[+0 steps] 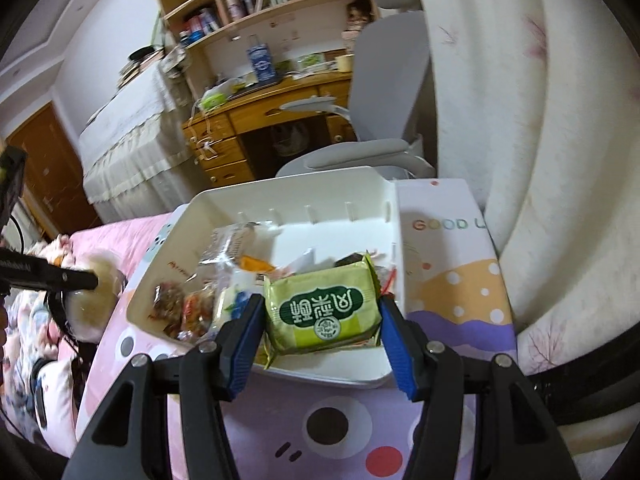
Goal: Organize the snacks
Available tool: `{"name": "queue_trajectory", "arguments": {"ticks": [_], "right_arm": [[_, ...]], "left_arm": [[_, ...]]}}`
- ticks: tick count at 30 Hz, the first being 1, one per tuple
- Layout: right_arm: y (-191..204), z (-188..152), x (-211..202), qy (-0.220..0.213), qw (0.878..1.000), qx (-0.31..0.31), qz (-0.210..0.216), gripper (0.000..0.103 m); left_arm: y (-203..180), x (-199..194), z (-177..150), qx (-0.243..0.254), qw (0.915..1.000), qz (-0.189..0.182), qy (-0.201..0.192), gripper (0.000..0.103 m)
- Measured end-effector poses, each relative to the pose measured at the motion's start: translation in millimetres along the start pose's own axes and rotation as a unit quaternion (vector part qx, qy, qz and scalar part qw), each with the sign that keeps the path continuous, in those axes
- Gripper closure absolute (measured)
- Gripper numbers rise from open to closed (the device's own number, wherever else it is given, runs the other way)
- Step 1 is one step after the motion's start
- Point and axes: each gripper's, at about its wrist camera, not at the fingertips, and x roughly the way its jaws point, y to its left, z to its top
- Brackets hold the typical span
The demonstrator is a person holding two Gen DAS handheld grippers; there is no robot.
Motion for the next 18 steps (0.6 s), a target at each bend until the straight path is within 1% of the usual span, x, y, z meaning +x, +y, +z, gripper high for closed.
{"name": "queue_trajectory", "arguments": {"ticks": [3, 5, 7, 8, 9, 12, 18], "right_arm": [[-5.4, -0.3, 3.3, 0.002, 1.0, 0.014, -0.001, 0.043], [-5.4, -0.4, 6.0, 0.009, 1.0, 0.013, -0.006, 0.042], [-4.9, -0.8, 5.9, 0.012, 1.0, 0.013, -0.013, 0.036], [-5.2, -0.9, 5.3, 0.012, 1.0, 0.016, -0.015, 0.032], [-6.1, -1.1, 4.4, 0.012, 1.0, 0.018, -0.015, 0.03], [-7.3, -1.7, 2.6, 0.014, 1.0, 0.025, -0.011, 0.03], [-4.5, -2.5, -6.6, 0.015, 1.0, 0.023, -0.011, 0.029]], "left_arm": [[-19.3, -3.7, 12.0, 0.025, 0.9989, -0.025, -0.03, 0.047], [-28.9, -6.5, 15.7, 0.035, 0.9981, -0.037, -0.036, 0.03], [-34.1, -8.7, 14.4, 0.045, 0.9975, -0.039, -0.038, 0.027], [-35.9, -8.6, 13.5, 0.052, 0.9974, -0.037, -0.035, 0.026], [-37.6, -7.7, 12.2, 0.056, 0.9974, -0.033, -0.03, 0.026], [-36.7, -4.3, 4.6, 0.058, 0.998, -0.021, -0.01, 0.026], [-24.8, 4.6, -20.4, 0.051, 0.9983, -0.014, 0.026, 0.02]]}}
